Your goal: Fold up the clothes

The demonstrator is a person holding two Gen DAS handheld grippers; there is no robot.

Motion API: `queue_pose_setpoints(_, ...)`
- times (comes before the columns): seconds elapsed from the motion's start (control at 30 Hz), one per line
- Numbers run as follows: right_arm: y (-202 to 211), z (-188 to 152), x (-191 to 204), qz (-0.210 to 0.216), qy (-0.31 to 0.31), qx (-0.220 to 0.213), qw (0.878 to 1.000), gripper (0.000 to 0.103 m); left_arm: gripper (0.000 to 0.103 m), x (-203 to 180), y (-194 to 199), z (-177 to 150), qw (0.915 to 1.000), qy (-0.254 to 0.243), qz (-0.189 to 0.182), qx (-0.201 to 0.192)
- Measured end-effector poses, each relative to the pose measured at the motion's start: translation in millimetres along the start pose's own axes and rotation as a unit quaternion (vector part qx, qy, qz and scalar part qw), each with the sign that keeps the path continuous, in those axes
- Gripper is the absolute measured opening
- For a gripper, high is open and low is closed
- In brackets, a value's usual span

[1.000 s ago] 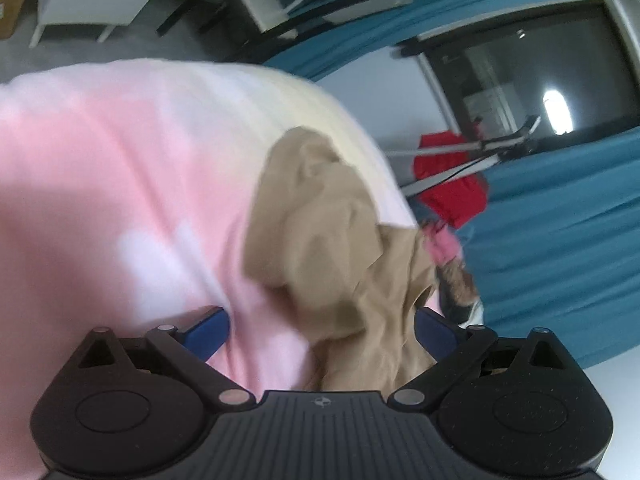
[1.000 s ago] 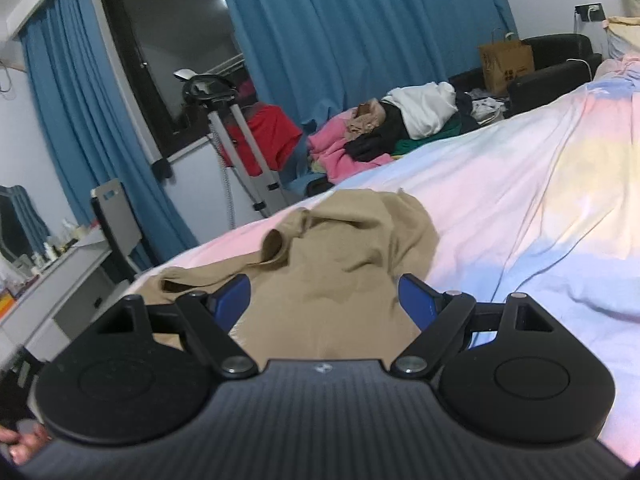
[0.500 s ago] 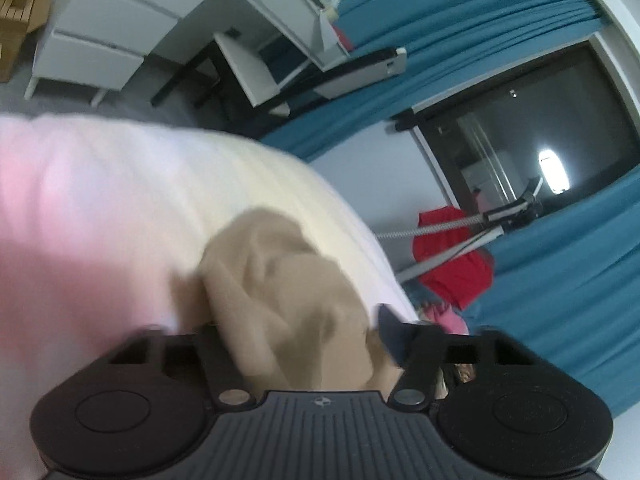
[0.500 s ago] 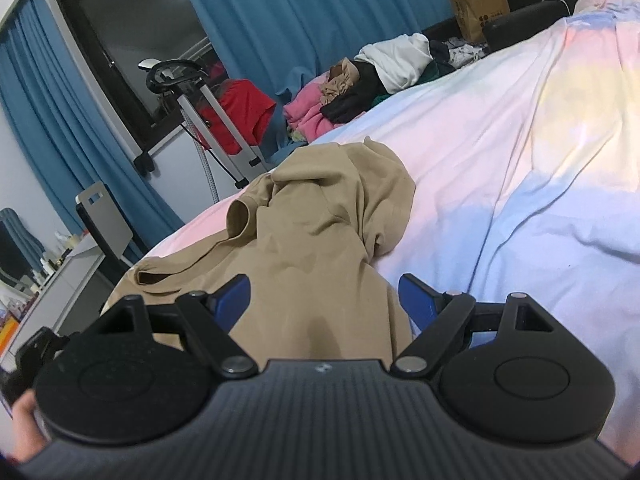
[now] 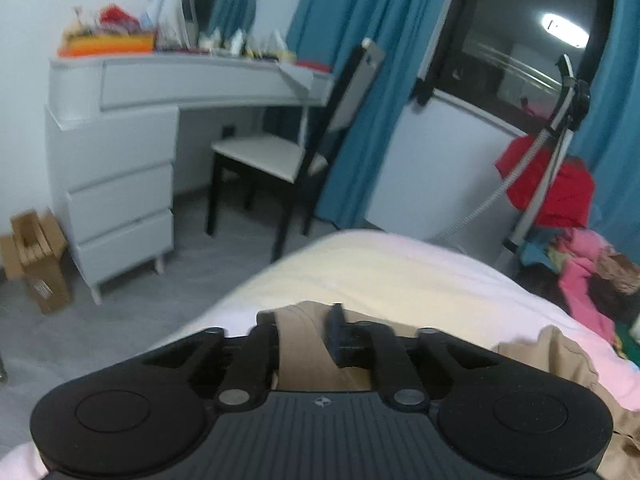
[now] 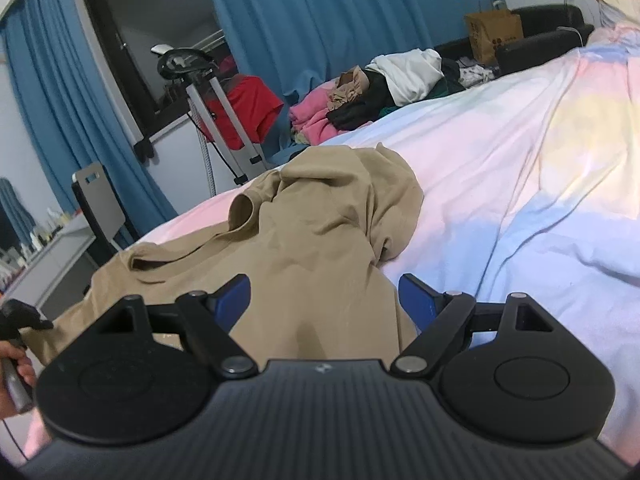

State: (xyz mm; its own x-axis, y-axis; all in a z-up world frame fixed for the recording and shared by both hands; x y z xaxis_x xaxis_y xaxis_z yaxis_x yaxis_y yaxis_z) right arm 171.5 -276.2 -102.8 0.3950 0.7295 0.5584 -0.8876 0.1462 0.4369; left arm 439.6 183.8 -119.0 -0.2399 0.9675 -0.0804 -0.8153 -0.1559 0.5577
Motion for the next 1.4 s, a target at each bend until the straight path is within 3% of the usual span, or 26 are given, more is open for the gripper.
queue_pose_setpoints(0.07,-1,-1,1,-0.001,0.006,0.0,1.0,0.083,0.049,-4,10,-3,0.9999,-0.012,-0.008,-0.002)
queue_pose_setpoints(0.2,0,-4,5,0.001,0.02,-0.002,1.0,0.083,0.066,-20,51,-11,0.9977,-0.062,-0.027,0.004)
queue_pose_setpoints(0.33,6,-5,9,0.003,0.039,-0.009,0.999,0.082,0.088,-45,132,-20,0.9911,-0.114,-0.057,-0.04)
queue_pose_setpoints(0.5,16,-7,12,0.005,0.063,-0.015,0.998,0.082,0.093,-100,230,-55,0.9764,-0.164,-0.127,-0.059)
queue_pose_setpoints(0.67,26,-10,16,-0.004,0.091,-0.011,0.996,0.082,0.095,-137,291,-103,0.9645,-0.207,-0.147,-0.073)
queue_pose_setpoints(0.73,29,-11,18,-0.007,0.096,-0.001,0.995,0.082,0.098,-144,296,-123,0.9608,-0.199,-0.181,-0.066)
queue_pose_setpoints(0.83,37,-11,19,0.004,0.078,0.015,0.997,0.082,0.1,-141,296,-148,0.9574,-0.201,-0.2,-0.055)
queue_pose_setpoints(0.9,37,-11,18,0.015,0.055,0.033,0.998,0.069,0.103,-133,292,-158,0.9564,-0.212,-0.194,-0.053)
queue_pose_setpoints(1.03,31,-9,13,0.026,0.001,0.06,0.998,0.045,0.103,-119,283,-168,0.9637,-0.193,-0.182,-0.031)
queue_pose_setpoints(1.17,11,5,3,0.015,-0.03,0.059,0.998,0.044,0.103,-113,277,-167,0.967,-0.174,-0.185,-0.022)
queue_pose_setpoints(1.3,-28,27,-18,0.003,-0.069,0.061,0.996,0.045,0.103,-120,272,-172,0.9645,-0.172,-0.2,-0.009)
queue_pose_setpoints(1.4,-57,41,-36,-0.003,-0.098,0.069,0.993,0.059,0.103,-125,264,-177,0.9627,-0.177,-0.204,0.0)
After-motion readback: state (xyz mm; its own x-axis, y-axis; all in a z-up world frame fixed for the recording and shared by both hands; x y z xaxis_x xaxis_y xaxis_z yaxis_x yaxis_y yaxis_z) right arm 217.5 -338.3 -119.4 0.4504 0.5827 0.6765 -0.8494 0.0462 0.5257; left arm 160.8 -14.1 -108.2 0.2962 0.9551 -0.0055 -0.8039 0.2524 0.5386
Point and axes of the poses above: each gripper's, at about its wrist camera, not at the fingertips, and y roughly against the way its jaws point, x to its left, z to its top, the point moved 10 cm from there along -y, roughly the way its jaws point, and after that the axes turned 12 degrees about -y, right-handed, at the moved point
